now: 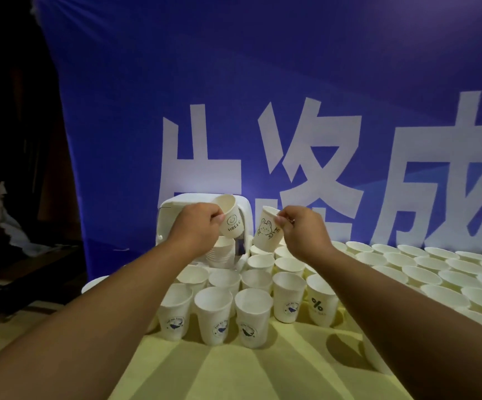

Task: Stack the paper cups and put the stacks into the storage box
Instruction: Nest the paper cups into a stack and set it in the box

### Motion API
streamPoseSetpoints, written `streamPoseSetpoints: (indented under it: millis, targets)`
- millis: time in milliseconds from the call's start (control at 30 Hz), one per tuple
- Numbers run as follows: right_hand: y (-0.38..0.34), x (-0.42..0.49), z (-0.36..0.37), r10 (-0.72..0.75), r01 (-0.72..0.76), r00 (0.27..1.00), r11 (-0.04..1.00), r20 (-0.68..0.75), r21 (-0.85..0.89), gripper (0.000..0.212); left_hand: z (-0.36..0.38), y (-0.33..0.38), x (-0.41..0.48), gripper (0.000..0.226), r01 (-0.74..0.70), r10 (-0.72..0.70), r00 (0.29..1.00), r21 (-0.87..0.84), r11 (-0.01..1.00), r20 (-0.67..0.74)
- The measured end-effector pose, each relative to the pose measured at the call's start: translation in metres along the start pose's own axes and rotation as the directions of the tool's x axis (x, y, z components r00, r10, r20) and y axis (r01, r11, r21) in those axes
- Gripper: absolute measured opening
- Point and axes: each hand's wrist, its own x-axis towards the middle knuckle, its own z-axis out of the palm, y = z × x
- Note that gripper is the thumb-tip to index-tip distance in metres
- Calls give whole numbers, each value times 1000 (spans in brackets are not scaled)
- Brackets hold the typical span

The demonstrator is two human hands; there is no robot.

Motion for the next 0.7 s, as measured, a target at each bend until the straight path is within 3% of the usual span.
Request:
streamPoseSetpoints:
  millis: [300, 400, 633, 700]
  targets:
    - [-4, 34, 56, 9, -4, 989, 999, -146, 35, 13, 29, -29, 16, 25, 8, -22, 997, 181, 983, 76]
    - [-6, 38, 69, -6, 12, 987, 999, -159, 39, 16, 40, -38, 15, 21, 8, -48, 986, 241, 971, 161]
    - [-21, 41, 95, -88, 88, 994, 996, -69, -3, 16, 52, -51, 10, 19, 97, -119, 957, 97, 991, 265]
    - [-24, 41, 100, -125, 124, 992, 991, -28, -44, 14, 46, -53, 6, 15, 141, -135, 961, -9, 990, 240]
